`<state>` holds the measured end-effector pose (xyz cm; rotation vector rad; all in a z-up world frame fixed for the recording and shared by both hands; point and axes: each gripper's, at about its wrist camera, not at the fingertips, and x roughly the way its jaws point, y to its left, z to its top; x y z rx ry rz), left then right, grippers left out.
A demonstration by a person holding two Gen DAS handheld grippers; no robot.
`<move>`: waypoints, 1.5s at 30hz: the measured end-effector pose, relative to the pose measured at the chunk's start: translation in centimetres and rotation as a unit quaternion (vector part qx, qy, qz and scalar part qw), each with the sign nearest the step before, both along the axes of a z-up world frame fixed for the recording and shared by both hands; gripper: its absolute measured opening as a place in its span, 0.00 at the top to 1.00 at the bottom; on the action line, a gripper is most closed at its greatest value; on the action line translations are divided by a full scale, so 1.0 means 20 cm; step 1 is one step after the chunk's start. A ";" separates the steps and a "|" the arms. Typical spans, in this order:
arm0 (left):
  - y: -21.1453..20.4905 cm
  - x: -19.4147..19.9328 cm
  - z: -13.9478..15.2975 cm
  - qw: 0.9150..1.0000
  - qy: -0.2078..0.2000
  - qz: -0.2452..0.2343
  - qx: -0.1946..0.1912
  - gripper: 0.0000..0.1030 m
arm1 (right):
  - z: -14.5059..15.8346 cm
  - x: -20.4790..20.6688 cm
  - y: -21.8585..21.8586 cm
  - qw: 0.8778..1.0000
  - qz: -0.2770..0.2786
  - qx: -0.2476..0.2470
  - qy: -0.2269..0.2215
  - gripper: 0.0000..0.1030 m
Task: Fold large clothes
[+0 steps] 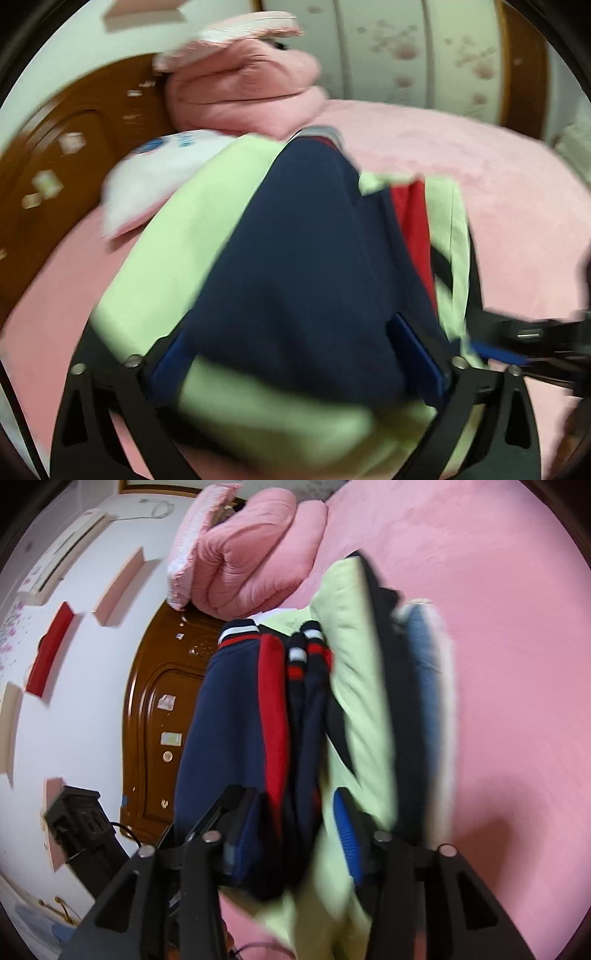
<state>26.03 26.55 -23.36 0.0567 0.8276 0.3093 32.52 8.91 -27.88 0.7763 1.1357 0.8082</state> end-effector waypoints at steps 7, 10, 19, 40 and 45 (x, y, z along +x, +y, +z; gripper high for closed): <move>-0.45 -0.44 -0.24 0.987 0.152 0.056 0.013 0.01 | -0.09 -0.66 -0.70 0.988 -0.077 -0.123 0.048 0.35; -0.71 -0.64 -0.26 0.982 0.187 0.026 0.006 0.01 | -0.10 -0.95 -1.03 0.972 -0.103 -0.197 0.073 0.35; -1.66 -1.15 0.06 0.973 0.216 -0.049 -0.059 0.02 | 0.20 -1.60 -1.95 0.908 -0.084 -0.410 0.024 0.27; -2.39 -1.60 0.86 0.976 0.153 -0.148 -0.049 0.02 | 1.10 -1.95 -2.44 0.900 -0.154 -0.407 -0.018 0.09; -2.40 -1.67 0.94 0.979 0.125 -0.154 -0.050 0.02 | 1.17 -1.97 -2.40 0.896 -0.144 -0.417 -0.039 0.09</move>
